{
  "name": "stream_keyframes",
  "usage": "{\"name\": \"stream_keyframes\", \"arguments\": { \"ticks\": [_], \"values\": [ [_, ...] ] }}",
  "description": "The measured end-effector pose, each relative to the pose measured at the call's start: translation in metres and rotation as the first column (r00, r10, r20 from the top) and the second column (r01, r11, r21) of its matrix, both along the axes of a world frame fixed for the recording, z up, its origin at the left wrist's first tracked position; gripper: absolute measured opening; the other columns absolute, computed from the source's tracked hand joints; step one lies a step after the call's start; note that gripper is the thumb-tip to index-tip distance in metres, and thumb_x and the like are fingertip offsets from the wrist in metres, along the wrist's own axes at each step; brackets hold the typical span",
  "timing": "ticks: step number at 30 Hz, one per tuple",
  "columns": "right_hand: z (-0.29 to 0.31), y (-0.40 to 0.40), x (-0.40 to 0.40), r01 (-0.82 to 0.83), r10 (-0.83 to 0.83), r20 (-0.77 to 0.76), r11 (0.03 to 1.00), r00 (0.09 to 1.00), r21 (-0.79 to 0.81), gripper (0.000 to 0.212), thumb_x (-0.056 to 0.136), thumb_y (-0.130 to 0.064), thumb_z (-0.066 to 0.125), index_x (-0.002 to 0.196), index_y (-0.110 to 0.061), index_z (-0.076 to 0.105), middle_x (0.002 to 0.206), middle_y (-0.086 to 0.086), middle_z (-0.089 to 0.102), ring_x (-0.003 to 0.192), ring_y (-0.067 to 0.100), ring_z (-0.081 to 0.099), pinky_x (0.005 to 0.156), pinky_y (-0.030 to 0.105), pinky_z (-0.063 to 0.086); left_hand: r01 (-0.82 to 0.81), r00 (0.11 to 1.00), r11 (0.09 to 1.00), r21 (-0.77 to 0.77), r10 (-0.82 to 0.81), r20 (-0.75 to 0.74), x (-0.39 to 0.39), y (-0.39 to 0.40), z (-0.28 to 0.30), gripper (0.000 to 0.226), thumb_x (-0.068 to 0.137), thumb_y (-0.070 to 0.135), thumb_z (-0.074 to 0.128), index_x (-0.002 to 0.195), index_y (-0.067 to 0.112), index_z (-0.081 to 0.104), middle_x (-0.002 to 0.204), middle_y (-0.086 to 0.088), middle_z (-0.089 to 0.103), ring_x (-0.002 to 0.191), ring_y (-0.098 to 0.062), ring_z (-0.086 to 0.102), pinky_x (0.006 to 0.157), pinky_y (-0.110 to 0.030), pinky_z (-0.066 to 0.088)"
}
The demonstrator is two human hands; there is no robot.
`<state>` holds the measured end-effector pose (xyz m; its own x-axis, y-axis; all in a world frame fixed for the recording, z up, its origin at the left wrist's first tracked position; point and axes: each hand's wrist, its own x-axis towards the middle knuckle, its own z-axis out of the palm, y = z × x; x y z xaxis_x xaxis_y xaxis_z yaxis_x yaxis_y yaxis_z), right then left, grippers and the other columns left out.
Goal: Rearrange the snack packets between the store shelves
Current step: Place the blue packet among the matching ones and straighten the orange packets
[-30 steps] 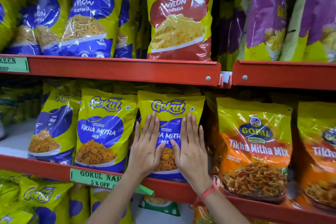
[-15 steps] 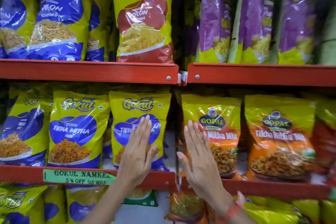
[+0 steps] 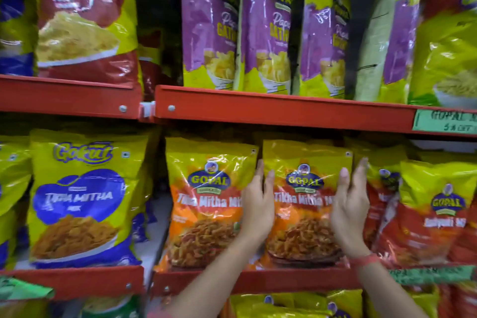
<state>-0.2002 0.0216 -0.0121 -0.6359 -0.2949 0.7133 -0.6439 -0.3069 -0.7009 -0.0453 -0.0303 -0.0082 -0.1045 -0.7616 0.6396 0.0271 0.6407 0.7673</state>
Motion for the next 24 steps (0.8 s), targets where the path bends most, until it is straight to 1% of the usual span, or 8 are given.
{"name": "stream_keyframes", "arguments": {
  "ticks": [1, 3, 6, 8, 12, 17, 21, 24],
  "values": [
    [0.003, -0.003, -0.013, -0.019, 0.020, 0.083, 1.000, 0.996, -0.006, 0.065, 0.101, -0.044, 0.037, 0.155, -0.013, 0.022, 0.155, 0.000, 0.038, 0.132, -0.010, 0.040, 0.105, 0.007, 0.028, -0.031, 1.000, 0.999, 0.043, 0.031, -0.002, -0.014, -0.002, -0.002, 0.053, 0.099, 0.039, 0.040, 0.148, 0.019, 0.029, 0.047, 0.007, 0.030, 0.032, -0.006, 0.031, 0.034, -0.015, 0.021],
    [0.011, -0.011, -0.031, -0.123, 0.139, 0.285, 0.990, 0.948, -0.073, 0.064, 0.097, -0.046, 0.046, 0.150, -0.011, 0.037, 0.127, 0.004, 0.063, 0.087, -0.002, 0.057, 0.076, 0.016, 0.043, -0.050, 0.996, 0.991, 0.123, 0.059, -0.073, -0.034, -0.009, -0.001, 0.058, 0.098, 0.041, 0.040, 0.149, 0.020, 0.024, 0.053, 0.007, 0.045, 0.037, 0.002, 0.038, 0.039, -0.011, 0.028],
    [0.021, -0.018, -0.046, -0.300, 0.377, 0.475, 0.925, 0.795, -0.231, 0.052, 0.092, -0.033, 0.062, 0.135, -0.004, 0.057, 0.137, 0.017, 0.060, 0.116, 0.013, 0.055, 0.102, 0.029, 0.042, 0.056, 0.954, 0.977, 0.206, 0.008, -0.298, -0.050, -0.016, 0.013, 0.045, 0.095, 0.035, 0.052, 0.137, 0.019, 0.048, 0.111, 0.018, 0.061, 0.101, 0.006, 0.053, 0.081, -0.006, 0.041],
    [0.023, -0.017, -0.047, -0.327, 0.446, 0.525, 0.894, 0.725, -0.308, 0.060, 0.081, -0.036, 0.071, 0.131, -0.004, 0.061, 0.135, 0.016, 0.062, 0.128, 0.021, 0.055, 0.116, 0.042, 0.036, 0.124, 0.892, 0.969, 0.214, -0.014, -0.452, -0.053, -0.018, 0.021, 0.023, 0.090, 0.026, 0.062, 0.114, 0.024, 0.063, 0.101, 0.025, 0.062, 0.097, 0.009, 0.059, 0.075, 0.001, 0.044],
    [0.021, -0.004, -0.050, -0.325, 0.557, 0.527, 0.820, 0.643, -0.470, 0.070, 0.065, -0.034, 0.076, 0.127, -0.003, 0.062, 0.129, 0.018, 0.066, 0.126, 0.027, 0.059, 0.113, 0.045, 0.041, 0.161, 0.766, 0.965, 0.207, 0.010, -0.643, -0.050, -0.012, 0.024, 0.027, 0.078, 0.020, 0.075, 0.105, 0.020, 0.070, 0.074, 0.023, 0.074, 0.078, 0.014, 0.068, 0.066, -0.001, 0.048],
    [0.018, 0.019, -0.053, -0.422, 0.648, 0.476, 0.756, 0.594, -0.501, 0.039, 0.072, -0.029, 0.075, 0.106, -0.010, 0.075, 0.103, 0.007, 0.079, 0.093, 0.015, 0.076, 0.073, 0.029, 0.063, 0.166, 0.702, 0.969, 0.183, 0.015, -0.712, -0.035, 0.007, 0.027, 0.025, 0.057, 0.038, 0.078, 0.078, 0.028, 0.072, 0.068, 0.024, 0.075, 0.075, 0.013, 0.069, 0.066, -0.001, 0.050],
    [0.024, 0.023, -0.048, -0.429, 0.628, 0.513, 0.777, 0.586, -0.461, 0.045, 0.065, -0.034, 0.082, 0.105, -0.013, 0.078, 0.109, 0.012, 0.077, 0.110, 0.026, 0.071, 0.098, 0.045, 0.054, 0.205, 0.694, 0.952, 0.227, 0.022, -0.719, -0.028, 0.014, 0.028, 0.038, 0.050, 0.045, 0.080, 0.079, 0.021, 0.076, 0.083, 0.006, 0.079, 0.095, -0.010, 0.072, 0.096, -0.036, 0.055],
    [0.028, 0.021, -0.046, -0.391, 0.600, 0.522, 0.797, 0.607, -0.460, 0.046, 0.060, -0.037, 0.085, 0.099, -0.013, 0.080, 0.109, 0.012, 0.077, 0.114, 0.027, 0.068, 0.106, 0.049, 0.047, 0.170, 0.708, 0.942, 0.289, 0.087, -0.701, -0.026, 0.017, 0.037, 0.036, 0.053, 0.040, 0.082, 0.080, 0.017, 0.076, 0.095, -0.009, 0.077, 0.102, -0.026, 0.071, 0.099, -0.048, 0.051]
  ]
}}
